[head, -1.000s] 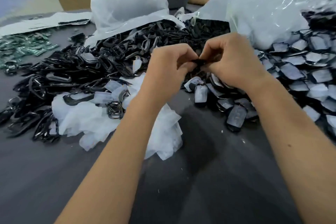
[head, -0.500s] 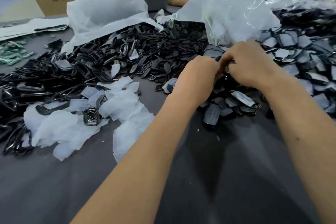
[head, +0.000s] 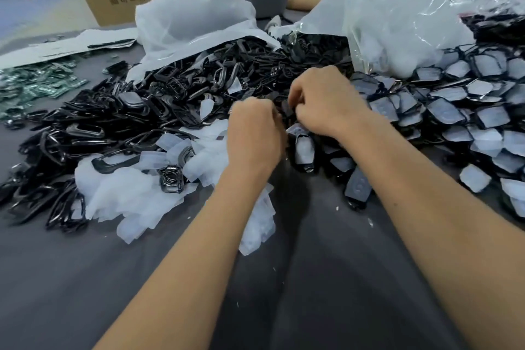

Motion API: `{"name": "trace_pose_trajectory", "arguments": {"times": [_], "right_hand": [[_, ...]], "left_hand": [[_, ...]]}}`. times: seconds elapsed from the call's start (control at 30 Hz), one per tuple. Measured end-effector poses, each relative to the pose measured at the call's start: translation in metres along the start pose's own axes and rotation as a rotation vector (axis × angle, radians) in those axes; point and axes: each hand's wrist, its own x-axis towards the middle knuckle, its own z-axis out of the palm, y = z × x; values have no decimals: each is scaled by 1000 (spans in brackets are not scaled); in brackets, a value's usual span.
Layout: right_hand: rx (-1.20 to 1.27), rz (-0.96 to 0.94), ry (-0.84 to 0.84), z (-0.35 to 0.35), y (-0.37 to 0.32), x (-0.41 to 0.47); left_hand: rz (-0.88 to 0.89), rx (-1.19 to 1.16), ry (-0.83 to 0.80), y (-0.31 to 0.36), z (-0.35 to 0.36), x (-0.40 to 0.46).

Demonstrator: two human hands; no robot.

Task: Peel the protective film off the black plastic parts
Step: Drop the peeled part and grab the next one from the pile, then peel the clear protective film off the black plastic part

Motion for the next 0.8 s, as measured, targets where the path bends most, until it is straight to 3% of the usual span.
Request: {"name": "trace_pose_trajectory", "arguments": {"times": [0.23,0.4,0.5,0.67,0.8], "right_hand": [[-120,58,-47,45,-32,32],[-72,80,89,47,-44,37],[107,38,123,62,-58,30],[646,56,75,97,-81,12],[912,165,123,107,-73,8]], "left_hand": [[-215,196,-81,-47,-17,9],[-230,236,-191,-70,-22,19],[-214,235,-179,-75,-25,25],[-222,373,-35,-94,-36,30],[-217,404,-130,-104,-38,27]]}}
